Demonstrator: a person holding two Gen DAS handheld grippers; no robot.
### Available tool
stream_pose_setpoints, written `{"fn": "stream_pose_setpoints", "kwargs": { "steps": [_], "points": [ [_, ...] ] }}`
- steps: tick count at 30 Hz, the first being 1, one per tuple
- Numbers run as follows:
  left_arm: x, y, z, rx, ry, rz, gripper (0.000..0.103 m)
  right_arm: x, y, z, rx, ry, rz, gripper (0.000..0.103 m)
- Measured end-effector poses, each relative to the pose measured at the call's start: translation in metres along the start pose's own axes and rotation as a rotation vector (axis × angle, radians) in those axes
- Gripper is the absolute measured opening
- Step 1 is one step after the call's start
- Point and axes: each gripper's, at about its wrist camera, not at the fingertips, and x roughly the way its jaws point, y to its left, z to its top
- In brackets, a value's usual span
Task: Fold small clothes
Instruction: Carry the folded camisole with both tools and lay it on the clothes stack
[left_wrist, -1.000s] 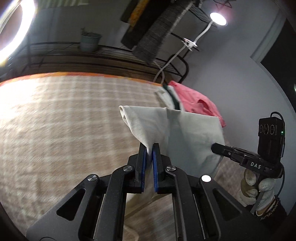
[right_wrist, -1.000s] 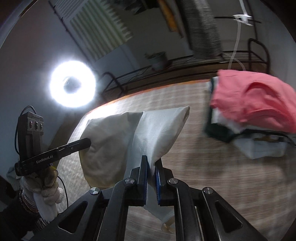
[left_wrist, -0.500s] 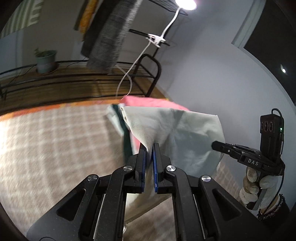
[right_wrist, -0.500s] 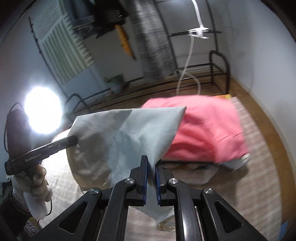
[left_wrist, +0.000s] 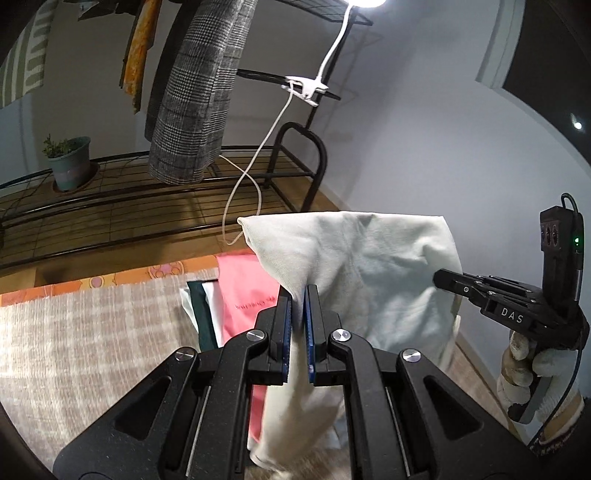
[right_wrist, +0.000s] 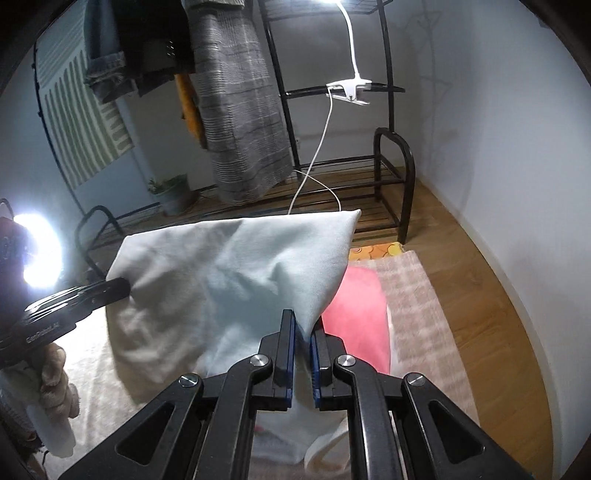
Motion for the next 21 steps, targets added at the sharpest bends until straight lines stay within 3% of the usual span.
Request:
{"fn": "stream_pose_setpoints", "kwargs": {
  "steps": [5,8,10,15,21],
  "points": [
    [0.021,-0.002,-0.001,0.071,0.012,0.102,0.004,0.027,0.0,0.005,-0.015,0.019,-0.03,0.005],
    [0.022,-0.004,-0.003,0.115,0.001,0.165,0.004,0.042,0.0,0.005,-0.031,0.046,-0.127,0.011],
    [0.018,-0.002,-0.006,0.112,-0.007,0.161,0.005,0.045,-0.001,0.004,-0.031,0.048,-0.169,0.019],
    [0.015,-0.002,-0.012,0.12,0.002,0.156,0.005,0.038,0.003,-0.002,-0.033,0.021,-0.12,0.019],
    [0.006,-0.002,-0.027,0.117,0.027,0.137,0.005,0.04,0.014,-0.017,-0.066,0.061,-0.124,0.019]
  ]
}}
